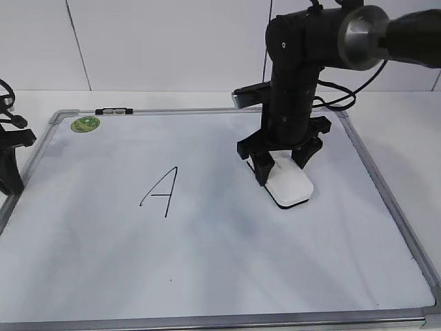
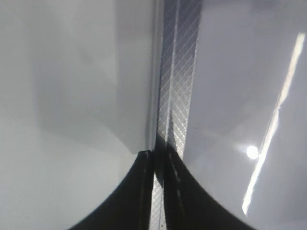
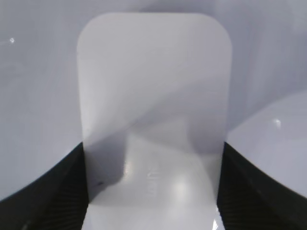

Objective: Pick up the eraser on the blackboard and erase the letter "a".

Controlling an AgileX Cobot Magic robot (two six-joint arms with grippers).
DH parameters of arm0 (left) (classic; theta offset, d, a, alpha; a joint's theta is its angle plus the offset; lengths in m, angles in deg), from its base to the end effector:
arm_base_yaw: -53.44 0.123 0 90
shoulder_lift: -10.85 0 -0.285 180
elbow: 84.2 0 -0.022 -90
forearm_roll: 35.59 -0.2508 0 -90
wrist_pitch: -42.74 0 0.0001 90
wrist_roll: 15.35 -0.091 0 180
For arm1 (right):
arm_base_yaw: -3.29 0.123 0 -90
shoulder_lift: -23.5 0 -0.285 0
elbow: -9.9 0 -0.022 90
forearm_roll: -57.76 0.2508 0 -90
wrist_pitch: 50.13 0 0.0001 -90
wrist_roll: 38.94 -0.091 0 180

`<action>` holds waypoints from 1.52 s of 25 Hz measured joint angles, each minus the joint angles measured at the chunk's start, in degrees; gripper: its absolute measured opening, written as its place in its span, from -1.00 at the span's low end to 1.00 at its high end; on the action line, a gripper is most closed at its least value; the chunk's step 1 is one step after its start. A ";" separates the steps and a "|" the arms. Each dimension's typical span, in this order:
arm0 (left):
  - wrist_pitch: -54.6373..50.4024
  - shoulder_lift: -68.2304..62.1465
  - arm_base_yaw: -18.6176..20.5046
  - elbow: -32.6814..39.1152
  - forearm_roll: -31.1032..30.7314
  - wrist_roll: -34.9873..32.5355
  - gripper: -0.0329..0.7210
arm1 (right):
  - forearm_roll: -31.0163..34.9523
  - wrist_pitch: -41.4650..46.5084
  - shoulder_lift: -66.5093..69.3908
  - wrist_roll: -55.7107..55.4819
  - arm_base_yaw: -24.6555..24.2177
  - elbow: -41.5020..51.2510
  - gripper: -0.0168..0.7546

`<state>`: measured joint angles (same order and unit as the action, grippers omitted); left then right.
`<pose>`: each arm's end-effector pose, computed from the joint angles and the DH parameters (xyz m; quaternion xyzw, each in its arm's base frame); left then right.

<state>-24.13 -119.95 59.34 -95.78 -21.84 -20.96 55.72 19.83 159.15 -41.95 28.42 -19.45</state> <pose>0.4072 0.0221 0.1471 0.0553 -0.9913 0.1122 0.0417 0.4146 0.1911 0.1822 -0.1972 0.9797 -0.0085 0.0358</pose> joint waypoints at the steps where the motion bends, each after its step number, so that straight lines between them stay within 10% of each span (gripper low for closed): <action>1: 0.00 0.00 0.00 0.00 0.00 0.00 -0.88 | 0.00 0.00 -0.71 0.00 0.00 0.00 0.48; 17: 0.00 0.00 0.00 0.00 0.36 0.00 -0.88 | -6.71 0.61 -13.24 -8.09 -0.52 0.00 0.48; 38: 0.00 0.00 0.00 0.00 0.36 0.00 -0.88 | -1.15 1.16 -16.85 -5.54 -14.45 7.12 0.48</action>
<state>-24.13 -119.95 59.34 -95.78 -21.48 -20.96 54.57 20.99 142.30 -47.49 13.98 -12.33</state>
